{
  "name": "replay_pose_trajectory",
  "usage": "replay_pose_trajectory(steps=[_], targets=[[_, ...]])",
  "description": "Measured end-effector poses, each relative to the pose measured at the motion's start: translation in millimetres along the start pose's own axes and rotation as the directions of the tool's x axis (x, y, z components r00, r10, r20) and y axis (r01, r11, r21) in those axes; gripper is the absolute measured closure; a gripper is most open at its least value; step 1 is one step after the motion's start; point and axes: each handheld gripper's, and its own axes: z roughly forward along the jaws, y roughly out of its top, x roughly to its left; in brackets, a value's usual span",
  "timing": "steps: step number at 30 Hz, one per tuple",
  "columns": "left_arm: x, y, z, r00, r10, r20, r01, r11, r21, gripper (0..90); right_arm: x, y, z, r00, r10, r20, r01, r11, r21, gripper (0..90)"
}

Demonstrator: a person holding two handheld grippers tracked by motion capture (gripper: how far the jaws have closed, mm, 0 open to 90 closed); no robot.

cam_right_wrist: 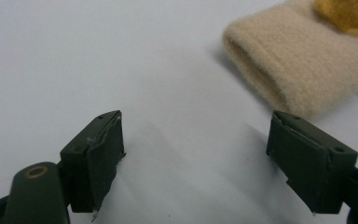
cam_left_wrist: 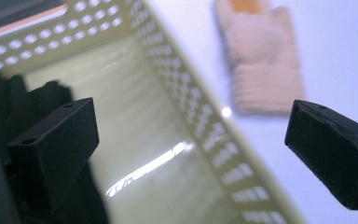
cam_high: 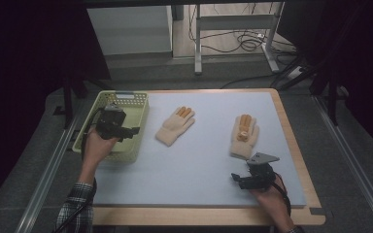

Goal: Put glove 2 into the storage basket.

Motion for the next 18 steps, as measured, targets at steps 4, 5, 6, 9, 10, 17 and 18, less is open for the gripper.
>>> replay_pose_trajectory(steps=[4, 5, 6, 9, 10, 17, 18], targets=[[-18.9, -0.9, -2.1, 0.999, 0.036, 0.025, -0.035, 0.9991, -0.024, 2.7, 0.0, 0.0, 0.0, 1.0, 0.0, 0.0, 0.0, 1.0, 0.0, 18.4], [-22.5, -1.5, -2.4, 0.9988, 0.041, 0.028, -0.04, 0.9988, -0.028, 2.7, 0.0, 0.0, 0.0, 1.0, 0.0, 0.0, 0.0, 1.0, 0.0, 18.4], [-27.4, -2.6, -2.7, 0.9983, 0.045, 0.038, -0.043, 0.9984, -0.035, 2.7, 0.1, 0.0, -0.1, 1.0, 0.001, 0.0, -0.001, 1.0, 0.0, 18.4], [-42.8, -7.4, -4.0, 0.9957, 0.057, 0.073, -0.052, 0.9969, -0.059, 2.6, 0.1, 0.0, -0.1, 1.0, 0.002, 0.0, -0.002, 1.0, 0.001, 18.4], [-47.4, -9.1, -4.2, 0.9946, 0.07, 0.077, -0.065, 0.9958, -0.064, 2.6, 0.1, 0.0, -0.1, 1.0, 0.002, 0.0, -0.002, 1.0, 0.001, 18.4], [-84.0, -27.1, -8.8, 0.9841, 0.147, 0.1, -0.136, 0.9851, -0.105, 4.0, 0.1, 0.0, -0.1, 1.0, 0.001, 0.001, -0.001, 1.0, 0.001, 18.4], [-89.4, -30.7, -9.0, 0.982, 0.16, 0.101, -0.149, 0.9828, -0.11, 4.1, 0.2, 0.0, -0.1, 1.0, 0.001, 0.0, -0.001, 1.0, 0.0, 18.4]])
